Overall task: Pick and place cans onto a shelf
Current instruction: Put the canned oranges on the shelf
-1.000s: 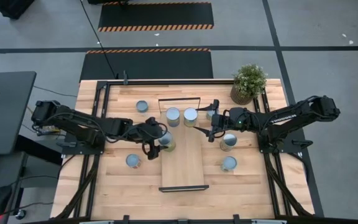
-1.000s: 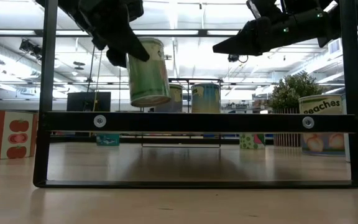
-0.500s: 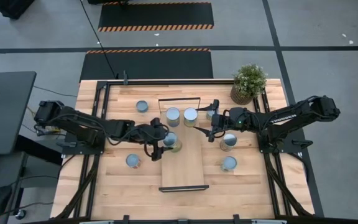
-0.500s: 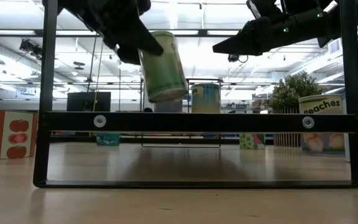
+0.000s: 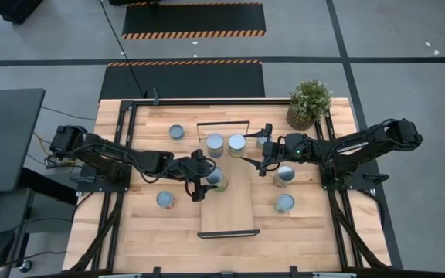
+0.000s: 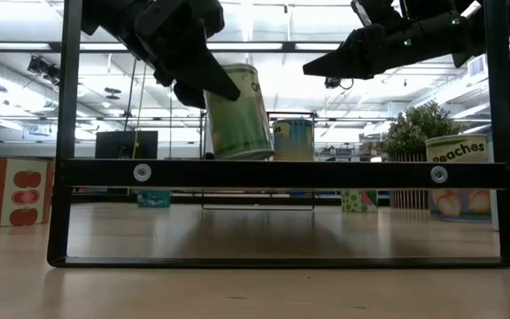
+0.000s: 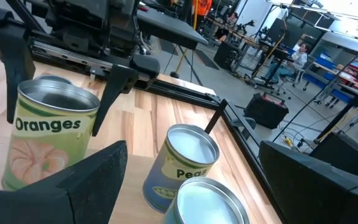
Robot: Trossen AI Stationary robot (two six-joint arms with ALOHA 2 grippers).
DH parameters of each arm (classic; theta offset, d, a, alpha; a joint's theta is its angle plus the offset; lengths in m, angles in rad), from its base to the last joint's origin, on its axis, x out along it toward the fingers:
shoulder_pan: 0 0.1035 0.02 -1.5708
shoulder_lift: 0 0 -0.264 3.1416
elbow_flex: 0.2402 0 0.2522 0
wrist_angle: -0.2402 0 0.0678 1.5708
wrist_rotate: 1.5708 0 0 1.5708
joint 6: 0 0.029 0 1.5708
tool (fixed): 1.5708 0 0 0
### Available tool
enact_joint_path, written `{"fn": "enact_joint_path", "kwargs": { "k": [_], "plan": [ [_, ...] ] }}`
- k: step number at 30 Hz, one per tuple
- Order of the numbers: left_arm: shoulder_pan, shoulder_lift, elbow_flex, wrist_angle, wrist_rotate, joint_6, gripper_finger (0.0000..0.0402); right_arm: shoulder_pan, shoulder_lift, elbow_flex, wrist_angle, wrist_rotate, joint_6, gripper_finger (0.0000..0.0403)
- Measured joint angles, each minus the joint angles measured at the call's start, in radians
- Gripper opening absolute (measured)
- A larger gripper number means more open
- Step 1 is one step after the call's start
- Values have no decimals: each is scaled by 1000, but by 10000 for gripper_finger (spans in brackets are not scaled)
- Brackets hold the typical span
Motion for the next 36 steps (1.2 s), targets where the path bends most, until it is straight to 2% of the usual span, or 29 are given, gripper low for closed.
{"fn": "enact_joint_path", "kwargs": {
  "k": [11,17,23,36],
  "plan": [
    [0,-1,0,-33,-1,42,326,0,0,0,0,0,0,373],
    [3,-1,0,-49,-38,94,327,0,0,0,0,0,0,373],
    [30,-4,2,-136,-33,75,327,0,0,0,0,0,0,373],
    [50,-3,2,-138,-41,52,330,0,0,0,0,0,0,373]
  ]
}}
